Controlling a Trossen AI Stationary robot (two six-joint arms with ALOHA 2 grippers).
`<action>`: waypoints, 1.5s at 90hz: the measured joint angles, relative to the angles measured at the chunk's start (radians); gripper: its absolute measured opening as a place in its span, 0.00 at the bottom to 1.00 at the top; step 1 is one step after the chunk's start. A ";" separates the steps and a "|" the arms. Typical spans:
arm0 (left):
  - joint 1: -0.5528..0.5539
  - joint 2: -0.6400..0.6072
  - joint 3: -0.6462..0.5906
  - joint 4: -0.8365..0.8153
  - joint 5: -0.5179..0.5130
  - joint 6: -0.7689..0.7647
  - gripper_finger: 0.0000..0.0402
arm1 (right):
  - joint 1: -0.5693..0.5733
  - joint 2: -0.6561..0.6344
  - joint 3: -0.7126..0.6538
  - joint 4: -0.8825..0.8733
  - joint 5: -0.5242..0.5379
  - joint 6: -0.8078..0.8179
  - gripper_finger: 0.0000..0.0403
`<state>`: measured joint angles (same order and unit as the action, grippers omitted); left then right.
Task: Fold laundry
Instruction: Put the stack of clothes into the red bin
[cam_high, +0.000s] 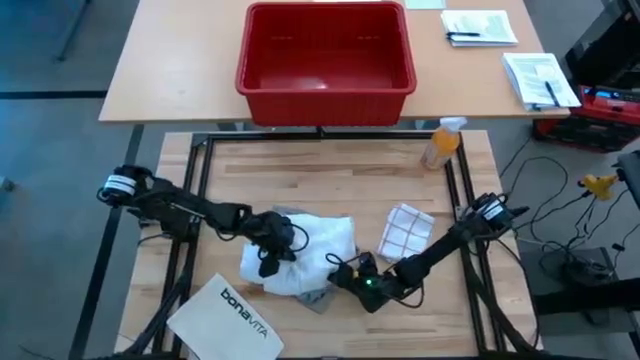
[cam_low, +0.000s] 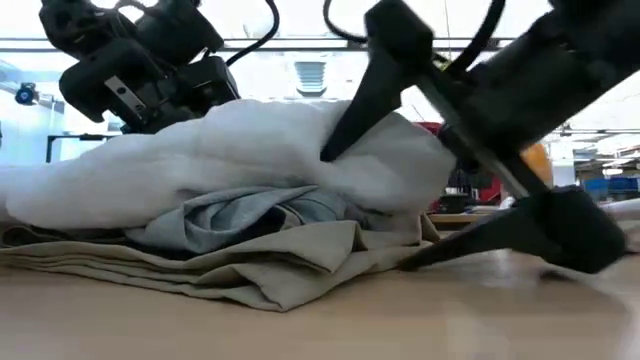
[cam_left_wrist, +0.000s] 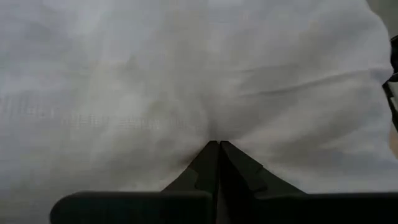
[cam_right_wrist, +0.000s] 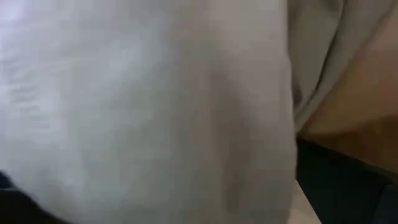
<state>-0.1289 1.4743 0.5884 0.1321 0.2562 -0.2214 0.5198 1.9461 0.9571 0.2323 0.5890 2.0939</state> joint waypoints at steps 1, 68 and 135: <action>0.000 -0.001 0.000 0.000 0.000 0.000 0.00 | -0.003 0.000 0.001 -0.005 -0.001 0.001 0.99; 0.006 -0.015 0.004 -0.012 0.023 -0.007 0.00 | -0.046 0.052 0.022 0.237 0.072 -0.300 0.99; 0.087 -0.204 0.169 -0.251 -0.037 0.071 0.00 | -0.038 0.075 0.014 0.318 0.097 -0.338 0.99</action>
<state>-0.0420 1.2701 0.7573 -0.1194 0.2191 -0.1509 0.4820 2.0209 0.9714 0.5501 0.6864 1.7557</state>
